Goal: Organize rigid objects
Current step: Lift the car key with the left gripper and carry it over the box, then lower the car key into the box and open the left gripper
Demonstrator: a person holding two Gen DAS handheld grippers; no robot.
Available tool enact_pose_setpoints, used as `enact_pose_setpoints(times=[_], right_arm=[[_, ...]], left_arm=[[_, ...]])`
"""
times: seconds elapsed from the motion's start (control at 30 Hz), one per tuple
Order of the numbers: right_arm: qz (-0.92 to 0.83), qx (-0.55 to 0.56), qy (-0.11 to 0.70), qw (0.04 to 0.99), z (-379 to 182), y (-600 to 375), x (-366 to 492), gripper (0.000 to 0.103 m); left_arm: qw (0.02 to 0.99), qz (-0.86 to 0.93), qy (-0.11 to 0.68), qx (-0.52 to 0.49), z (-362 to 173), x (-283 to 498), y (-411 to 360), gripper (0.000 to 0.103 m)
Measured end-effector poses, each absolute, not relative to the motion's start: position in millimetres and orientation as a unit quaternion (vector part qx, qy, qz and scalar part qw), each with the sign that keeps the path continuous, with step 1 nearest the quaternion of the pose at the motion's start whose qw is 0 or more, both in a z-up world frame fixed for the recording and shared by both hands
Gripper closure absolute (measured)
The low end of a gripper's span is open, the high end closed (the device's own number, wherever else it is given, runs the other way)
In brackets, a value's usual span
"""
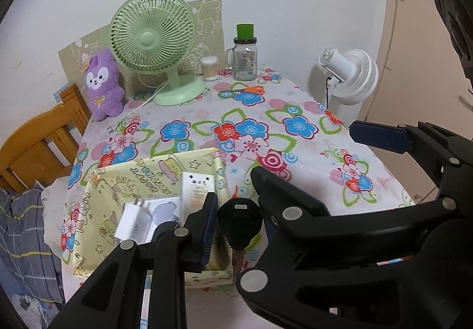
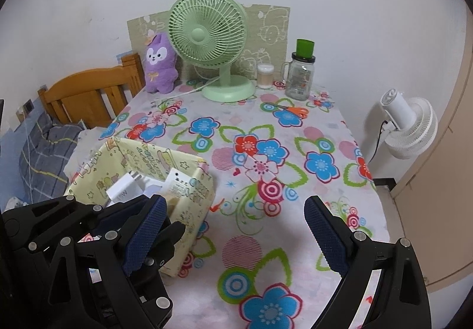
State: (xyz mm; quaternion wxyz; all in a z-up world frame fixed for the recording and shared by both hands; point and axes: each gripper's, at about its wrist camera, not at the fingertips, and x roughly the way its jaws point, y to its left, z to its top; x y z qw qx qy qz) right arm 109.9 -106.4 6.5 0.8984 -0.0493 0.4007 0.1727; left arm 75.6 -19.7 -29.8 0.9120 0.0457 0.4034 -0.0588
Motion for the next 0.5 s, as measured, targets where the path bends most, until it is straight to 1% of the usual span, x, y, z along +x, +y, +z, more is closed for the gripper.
enact_pose_setpoints(times=[0.5], right_arm=[[0.182,-0.053,0.411,0.892,0.6,-62.3,126.3,0.007]], left_arm=[[0.911,-0.046,0.408,0.038,-35.2,89.0,22.3,0.072]])
